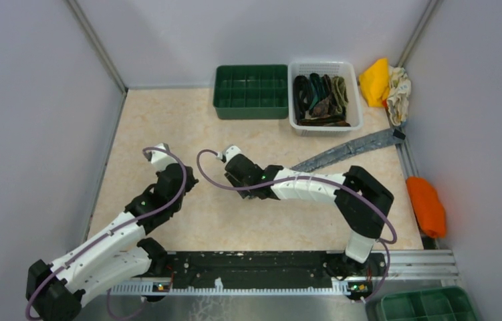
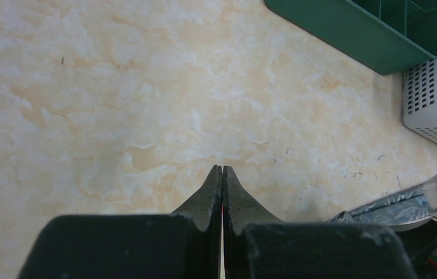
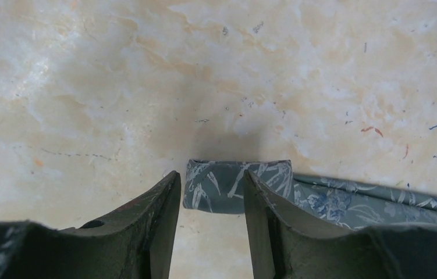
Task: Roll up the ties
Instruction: Roll the tie at the center of the board.
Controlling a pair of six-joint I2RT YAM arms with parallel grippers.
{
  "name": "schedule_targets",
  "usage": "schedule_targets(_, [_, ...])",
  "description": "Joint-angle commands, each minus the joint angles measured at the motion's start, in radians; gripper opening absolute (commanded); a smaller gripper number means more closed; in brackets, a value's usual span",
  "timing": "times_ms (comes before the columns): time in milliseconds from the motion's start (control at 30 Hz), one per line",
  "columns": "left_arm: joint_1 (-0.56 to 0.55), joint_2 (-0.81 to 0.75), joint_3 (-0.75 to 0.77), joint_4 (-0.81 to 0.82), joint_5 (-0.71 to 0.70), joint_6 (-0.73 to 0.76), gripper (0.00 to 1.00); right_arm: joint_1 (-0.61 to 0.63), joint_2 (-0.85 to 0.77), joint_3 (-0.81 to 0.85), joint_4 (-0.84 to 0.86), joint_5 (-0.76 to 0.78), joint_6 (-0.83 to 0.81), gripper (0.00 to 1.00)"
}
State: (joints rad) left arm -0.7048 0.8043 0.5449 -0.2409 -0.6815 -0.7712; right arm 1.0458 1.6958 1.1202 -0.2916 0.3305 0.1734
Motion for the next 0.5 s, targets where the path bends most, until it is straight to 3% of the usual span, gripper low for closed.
schedule_targets(0, [-0.001,-0.022,-0.011,-0.040,-0.060,-0.021,0.00,0.010,0.067,0.066,-0.022,0.029,-0.040,0.44])
schedule_targets(233, [0.000,-0.039,-0.016,-0.031,-0.060,0.005,0.00,0.010,0.035,0.015,-0.059,0.012,0.022,0.45])
schedule_targets(467, [0.000,-0.008,-0.019,0.009,-0.037,0.029,0.00,0.010,0.045,-0.025,-0.046,0.001,0.052,0.53])
